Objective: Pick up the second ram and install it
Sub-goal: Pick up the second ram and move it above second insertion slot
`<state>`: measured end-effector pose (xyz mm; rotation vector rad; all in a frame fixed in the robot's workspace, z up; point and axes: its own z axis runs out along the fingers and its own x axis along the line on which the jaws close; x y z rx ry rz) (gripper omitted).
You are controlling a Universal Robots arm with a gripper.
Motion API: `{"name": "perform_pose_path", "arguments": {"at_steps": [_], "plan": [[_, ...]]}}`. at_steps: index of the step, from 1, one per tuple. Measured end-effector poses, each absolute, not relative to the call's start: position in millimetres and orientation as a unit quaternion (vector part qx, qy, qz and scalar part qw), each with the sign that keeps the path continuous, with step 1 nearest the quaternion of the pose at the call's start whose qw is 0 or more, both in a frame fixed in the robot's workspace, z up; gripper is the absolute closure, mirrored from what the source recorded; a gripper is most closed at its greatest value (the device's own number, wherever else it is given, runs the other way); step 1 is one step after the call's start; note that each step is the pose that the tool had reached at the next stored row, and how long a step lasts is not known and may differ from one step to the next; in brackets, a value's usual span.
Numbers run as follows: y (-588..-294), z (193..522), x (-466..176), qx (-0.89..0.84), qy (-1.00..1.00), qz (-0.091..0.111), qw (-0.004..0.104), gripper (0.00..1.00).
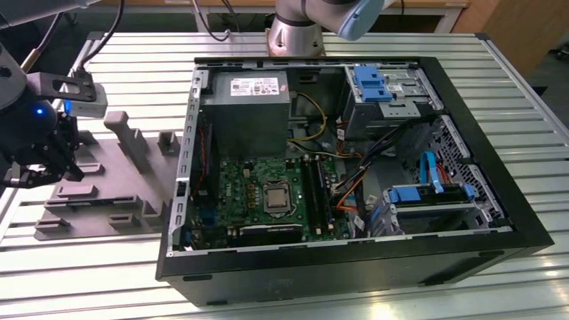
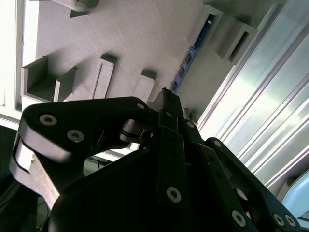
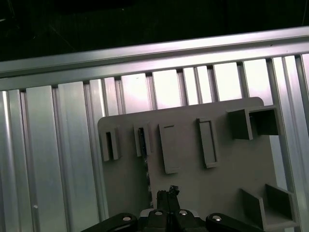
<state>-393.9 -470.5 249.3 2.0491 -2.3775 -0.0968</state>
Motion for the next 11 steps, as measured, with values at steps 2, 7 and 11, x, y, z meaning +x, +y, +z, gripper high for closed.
{"name": "perform_pose_path", "arguments": {"at_steps": [2,7,11], "plan": [[-471.0,249.0,-393.9,0.653,-0.757,-0.031,0.001,0.89],[-472.1,248.0,-393.9,0.653,-0.757,-0.031,0.001,0.89],[-472.8,247.2,-393.9,0.653,-0.757,-0.031,0.001,0.89]]}}
